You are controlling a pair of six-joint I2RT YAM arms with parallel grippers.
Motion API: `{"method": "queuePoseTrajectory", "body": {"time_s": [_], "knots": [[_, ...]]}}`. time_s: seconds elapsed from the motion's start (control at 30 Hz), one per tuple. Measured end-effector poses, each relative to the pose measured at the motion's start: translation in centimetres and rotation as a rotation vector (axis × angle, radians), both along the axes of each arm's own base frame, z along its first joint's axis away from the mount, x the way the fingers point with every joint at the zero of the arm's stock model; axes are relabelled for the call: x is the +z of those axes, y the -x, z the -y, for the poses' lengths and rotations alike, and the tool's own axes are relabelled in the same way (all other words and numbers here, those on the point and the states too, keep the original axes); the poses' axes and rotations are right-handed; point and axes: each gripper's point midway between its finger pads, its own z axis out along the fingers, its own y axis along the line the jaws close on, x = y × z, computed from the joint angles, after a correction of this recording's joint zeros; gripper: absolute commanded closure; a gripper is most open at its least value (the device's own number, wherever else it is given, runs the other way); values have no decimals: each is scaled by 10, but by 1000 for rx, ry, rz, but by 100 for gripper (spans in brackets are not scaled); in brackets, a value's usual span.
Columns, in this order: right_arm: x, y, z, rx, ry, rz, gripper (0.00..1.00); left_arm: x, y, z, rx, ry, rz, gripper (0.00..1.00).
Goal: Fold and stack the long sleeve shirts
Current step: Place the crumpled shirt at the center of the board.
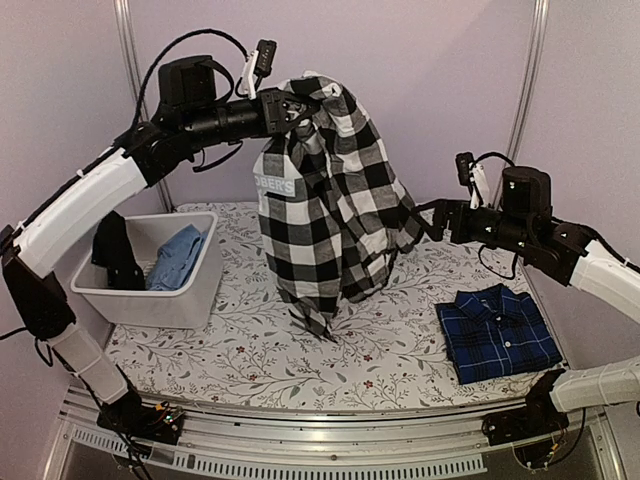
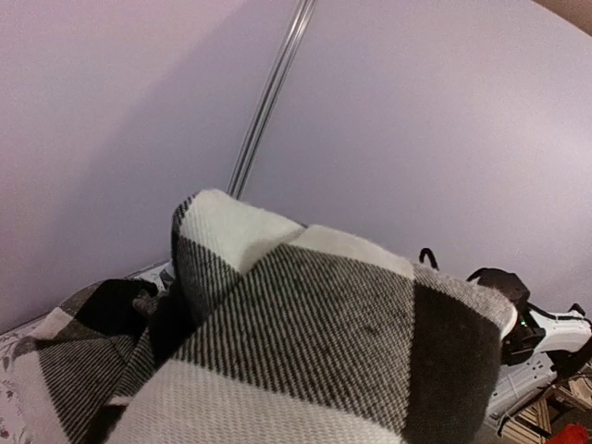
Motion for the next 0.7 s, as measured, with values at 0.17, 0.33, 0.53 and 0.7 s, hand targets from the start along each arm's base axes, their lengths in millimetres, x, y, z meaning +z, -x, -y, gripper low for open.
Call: {"method": "queuePoseTrajectory", "body": {"time_s": [0.17,0.33,0.53,0.7], "knots": [[-4,-1,9,-43,24,-4,1,-94,-67,23,59,-116,-195,100],[-24,-1,14,-66,66,-48,1,-227,-119,41,77,-283,-421,62],[-46,-7,18,-100,111,-84,1,-314,-131,26,141,-430,-584,20],[-65,-9,19,-110,144,-117,1,-268,-128,3,248,-417,-504,12]]}}
